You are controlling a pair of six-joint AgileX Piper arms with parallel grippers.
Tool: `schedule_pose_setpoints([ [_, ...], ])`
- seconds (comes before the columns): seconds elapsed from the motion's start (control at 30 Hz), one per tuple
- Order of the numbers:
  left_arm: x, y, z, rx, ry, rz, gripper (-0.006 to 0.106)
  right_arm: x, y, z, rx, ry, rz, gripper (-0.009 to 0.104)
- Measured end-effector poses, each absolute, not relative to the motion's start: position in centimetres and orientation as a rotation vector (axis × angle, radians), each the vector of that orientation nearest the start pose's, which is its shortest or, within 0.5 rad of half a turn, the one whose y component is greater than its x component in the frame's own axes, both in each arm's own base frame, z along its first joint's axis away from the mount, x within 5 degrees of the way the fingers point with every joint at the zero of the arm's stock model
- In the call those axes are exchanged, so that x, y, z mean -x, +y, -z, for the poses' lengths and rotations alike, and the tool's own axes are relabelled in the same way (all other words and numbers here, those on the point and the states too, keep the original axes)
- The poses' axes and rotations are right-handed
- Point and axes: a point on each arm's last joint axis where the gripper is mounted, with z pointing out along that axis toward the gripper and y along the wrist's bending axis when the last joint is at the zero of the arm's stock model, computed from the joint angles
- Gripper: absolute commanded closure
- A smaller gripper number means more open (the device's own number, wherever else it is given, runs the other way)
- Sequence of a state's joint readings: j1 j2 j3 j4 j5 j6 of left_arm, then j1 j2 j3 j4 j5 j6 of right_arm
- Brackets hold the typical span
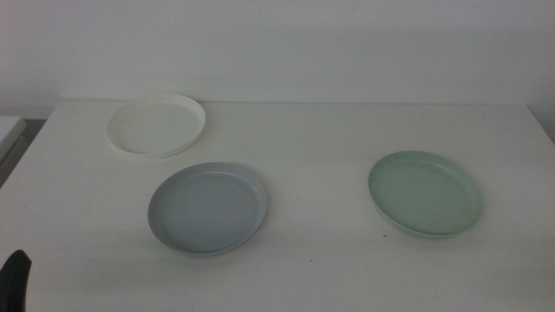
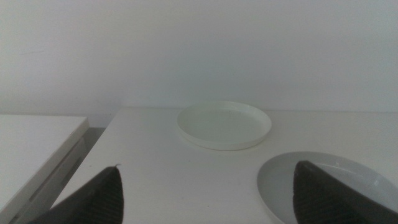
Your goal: Stack the three bowls on top of each other.
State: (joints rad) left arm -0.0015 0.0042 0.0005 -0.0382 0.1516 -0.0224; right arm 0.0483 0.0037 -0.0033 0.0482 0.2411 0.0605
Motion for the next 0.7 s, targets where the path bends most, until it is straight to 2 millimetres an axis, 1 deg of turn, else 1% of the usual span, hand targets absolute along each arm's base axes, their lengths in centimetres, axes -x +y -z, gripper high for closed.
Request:
schedule_pose_setpoints([
  [0.07,-5.6,-0.1,-19.9,0.045,1.641,0.051,0.007,-5.5,0.4,-19.2,-0.042,1.726,-0.125,0.002],
  [0.13,-5.5,-0.1,-20.5,0.044,1.65,0.052,0.007,-5.5,0.4,-19.2,-0.042,1.726,-0.125,0.002],
  [0.17,-5.4,-0.1,-21.1,0.043,1.656,0.052,0.007,-5.5,0.4,-19.2,-0.042,1.726,-0.125,0.002],
  [0.23,-5.2,-0.1,-22.8,0.041,1.699,0.054,0.007,-5.5,0.4,-19.2,-0.042,1.726,-0.125,0.002],
  [0.3,-5.2,-0.2,-25.1,0.049,1.784,0.076,0.007,-5.5,0.4,-19.2,-0.042,1.726,-0.125,0.002],
  [0.4,-5.7,-0.4,-29.0,0.051,1.933,0.103,0.007,-5.5,0.4,-19.2,-0.042,1.726,-0.125,0.002],
  [0.5,-6.6,-0.6,-32.0,0.047,2.074,0.117,0.007,-5.5,0.4,-19.2,-0.042,1.726,-0.125,0.002],
  [0.6,-7.8,-0.7,-33.8,0.048,2.214,0.13,0.007,-5.5,0.4,-19.2,-0.042,1.726,-0.125,0.002],
  [0.7,-9.6,-0.8,-34.6,0.049,2.307,0.14,0.007,-5.5,0.4,-19.2,-0.042,1.726,-0.125,0.002],
])
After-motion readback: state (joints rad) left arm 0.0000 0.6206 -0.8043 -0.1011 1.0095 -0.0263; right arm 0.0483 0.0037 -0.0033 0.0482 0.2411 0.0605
